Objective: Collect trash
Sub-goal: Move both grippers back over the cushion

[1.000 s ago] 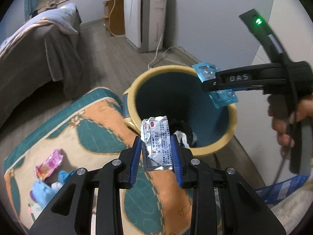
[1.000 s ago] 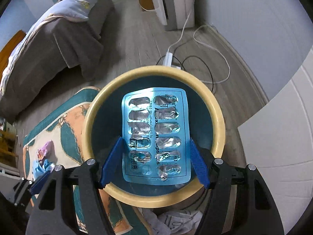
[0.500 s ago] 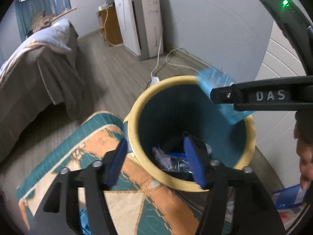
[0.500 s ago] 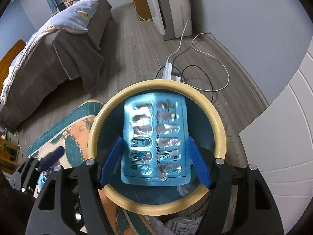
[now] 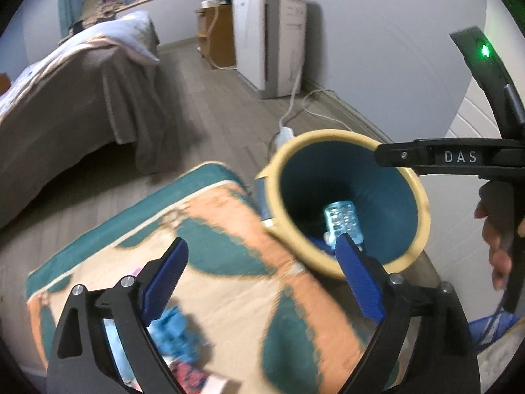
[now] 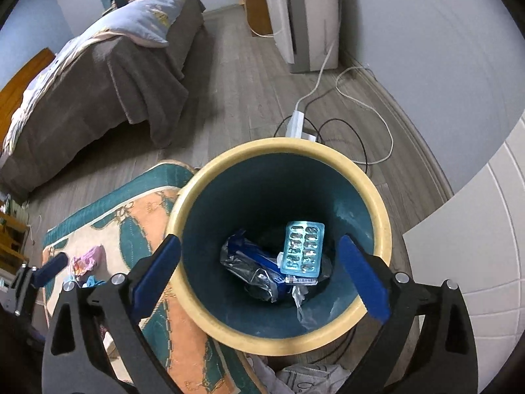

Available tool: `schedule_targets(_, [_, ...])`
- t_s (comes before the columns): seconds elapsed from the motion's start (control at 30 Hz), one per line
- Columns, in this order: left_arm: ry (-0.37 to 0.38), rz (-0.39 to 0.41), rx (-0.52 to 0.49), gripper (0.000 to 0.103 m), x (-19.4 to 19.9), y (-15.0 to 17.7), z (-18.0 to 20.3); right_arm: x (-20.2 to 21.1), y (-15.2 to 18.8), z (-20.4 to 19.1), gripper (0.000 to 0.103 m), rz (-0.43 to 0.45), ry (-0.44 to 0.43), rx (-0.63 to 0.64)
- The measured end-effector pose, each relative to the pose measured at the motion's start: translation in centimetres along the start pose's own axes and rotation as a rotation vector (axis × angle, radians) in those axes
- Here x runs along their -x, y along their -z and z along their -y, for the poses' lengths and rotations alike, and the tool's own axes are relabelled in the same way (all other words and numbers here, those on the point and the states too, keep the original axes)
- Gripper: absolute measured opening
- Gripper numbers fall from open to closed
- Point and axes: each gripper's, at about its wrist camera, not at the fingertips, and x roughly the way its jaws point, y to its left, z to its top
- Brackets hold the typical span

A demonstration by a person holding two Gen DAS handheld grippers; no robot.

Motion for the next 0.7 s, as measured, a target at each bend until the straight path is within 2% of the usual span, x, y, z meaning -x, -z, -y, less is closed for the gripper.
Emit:
schedule_targets(0.17, [-0.056, -0.003, 0.058, 0.092, 3.3, 1.0, -4.0, 1.4, -0.2, -3.4, 0.097, 0.023, -0.022, 0.019])
schedule_targets(0.43, [-0.151, 0.059, 0.161, 0.094, 9.4, 2.7, -10.0, 2.5, 0.5, -11.0, 0.097, 0.026, -0.020, 0.170])
schedule_targets(0.7, [-0.196, 0.044, 0.287, 0.094, 11.3, 6.2, -14.9, 3.2, 2.0, -16.2, 0.097, 0.020, -0.023, 0.263])
